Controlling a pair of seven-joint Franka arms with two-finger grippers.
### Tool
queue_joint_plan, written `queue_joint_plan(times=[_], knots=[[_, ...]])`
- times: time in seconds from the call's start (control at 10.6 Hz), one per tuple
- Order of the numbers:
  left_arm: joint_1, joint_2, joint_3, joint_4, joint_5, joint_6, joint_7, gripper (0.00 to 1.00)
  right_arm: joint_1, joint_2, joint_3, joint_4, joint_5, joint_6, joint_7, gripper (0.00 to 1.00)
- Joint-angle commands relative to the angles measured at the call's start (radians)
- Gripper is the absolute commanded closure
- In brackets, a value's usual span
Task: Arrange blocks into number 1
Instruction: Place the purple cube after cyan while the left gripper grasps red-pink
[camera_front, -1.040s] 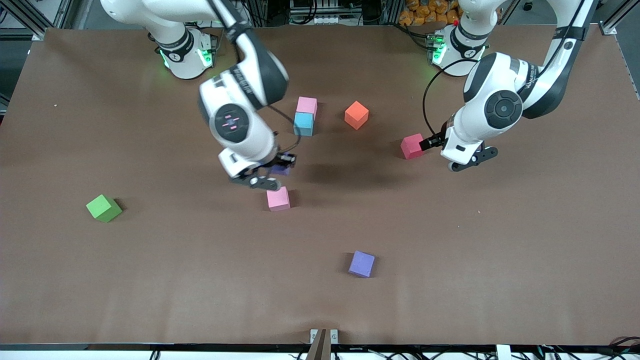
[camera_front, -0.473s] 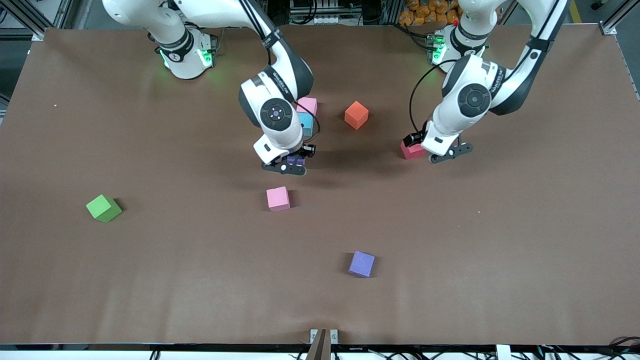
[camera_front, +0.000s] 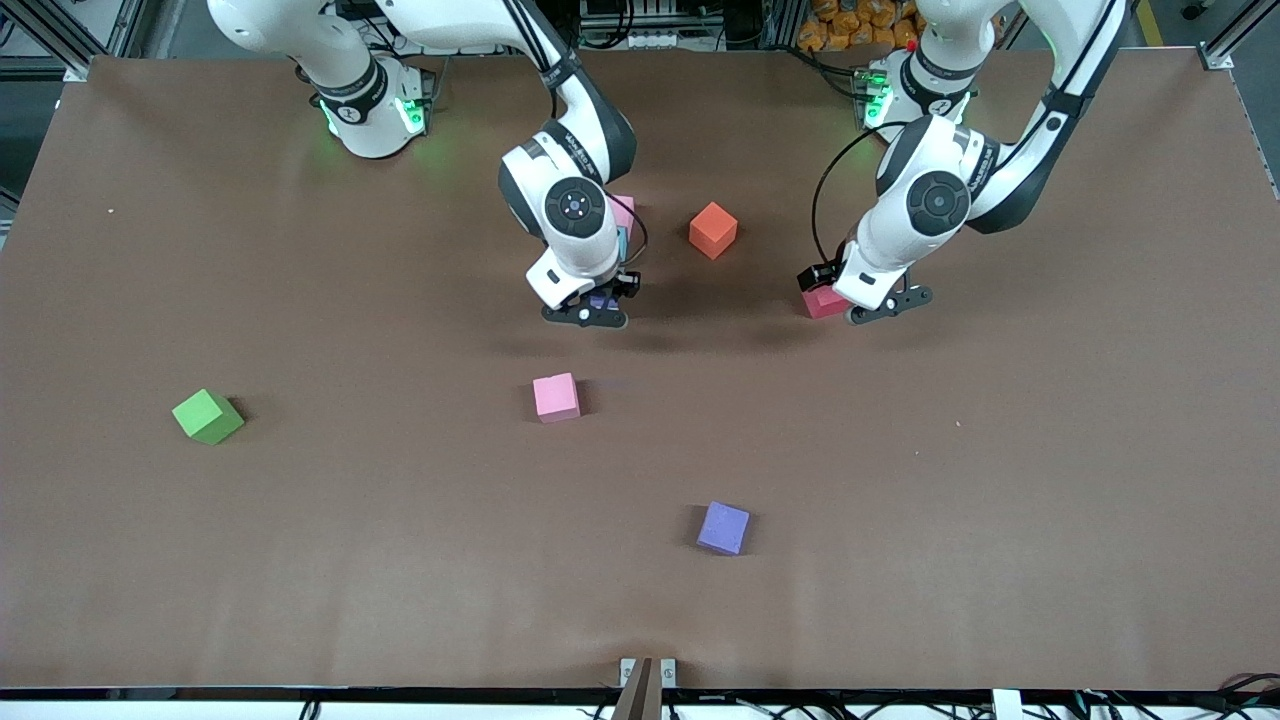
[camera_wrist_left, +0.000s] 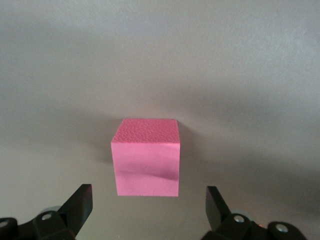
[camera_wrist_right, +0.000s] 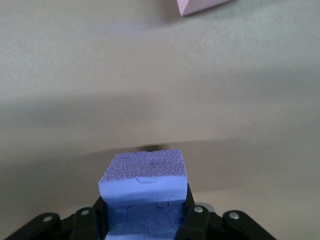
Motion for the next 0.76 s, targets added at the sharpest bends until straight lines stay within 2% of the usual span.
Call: queue_joint_plan(times=[0.0, 0.28, 0.47, 0.66], knots=[[0.002, 0.050, -0.001, -0.002, 0.048, 0.033, 0.001, 0.00, 0.026, -0.045, -0.004, -0.097, -0.011, 0.083, -0.007, 1.00], [0.001, 0.073, 0.001, -0.002, 0.069, 0.035, -0.012, 0.00, 0.042, -0.043, -0.003, -0.115, -0.010, 0.113, -0.005, 1.00], [0.004, 0.108, 0.004, -0.001, 0.136, 0.035, -0.056, 0.00, 0.048, -0.043, -0.003, -0.117, -0.003, 0.111, 0.001, 1.00], [0.004, 0.162, 0.027, 0.007, 0.265, 0.035, -0.141, 0.00, 0.065, -0.043, -0.001, -0.120, -0.003, 0.111, 0.010, 1.00]])
